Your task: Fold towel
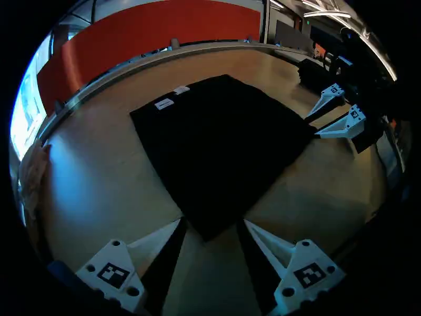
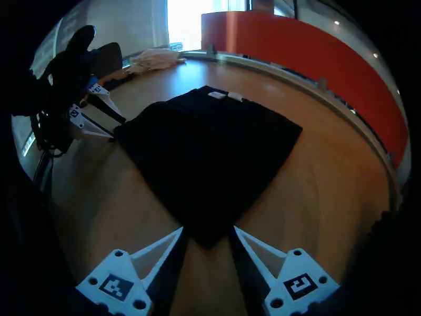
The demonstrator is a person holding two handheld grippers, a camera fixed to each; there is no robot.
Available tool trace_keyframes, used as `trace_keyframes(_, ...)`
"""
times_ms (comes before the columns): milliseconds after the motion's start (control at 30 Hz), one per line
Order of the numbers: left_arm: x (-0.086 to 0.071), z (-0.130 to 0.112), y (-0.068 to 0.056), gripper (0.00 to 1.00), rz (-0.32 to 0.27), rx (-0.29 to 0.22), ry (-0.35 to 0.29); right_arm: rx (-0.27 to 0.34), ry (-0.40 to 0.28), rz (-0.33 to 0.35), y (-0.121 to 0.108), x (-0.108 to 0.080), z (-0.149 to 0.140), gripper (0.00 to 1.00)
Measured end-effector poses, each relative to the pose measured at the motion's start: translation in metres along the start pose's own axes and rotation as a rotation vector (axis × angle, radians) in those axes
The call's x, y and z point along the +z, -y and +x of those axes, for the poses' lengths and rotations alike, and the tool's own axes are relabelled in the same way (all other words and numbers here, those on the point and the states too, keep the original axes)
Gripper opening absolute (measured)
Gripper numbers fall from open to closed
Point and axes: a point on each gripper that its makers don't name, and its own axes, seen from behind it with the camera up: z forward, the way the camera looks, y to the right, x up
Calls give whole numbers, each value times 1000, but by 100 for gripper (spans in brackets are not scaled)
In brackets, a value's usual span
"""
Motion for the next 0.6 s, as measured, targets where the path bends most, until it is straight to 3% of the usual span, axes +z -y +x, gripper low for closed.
trace_keyframes(167,-1,-1,0,46,5,-9,9,6,5,3,1,1,0,24)
trace_keyframes(233,-1,-1,1,37,11,-12,12,9,8,5,2,1,0,20)
trace_keyframes(267,-1,-1,1,31,15,-13,14,12,9,7,2,1,0,19)
trace_keyframes(400,-1,-1,0,23,16,-22,21,20,9,11,4,1,1,16)
trace_keyframes(600,-4,1,-4,20,5,-38,24,32,-12,-5,3,-2,9,14)
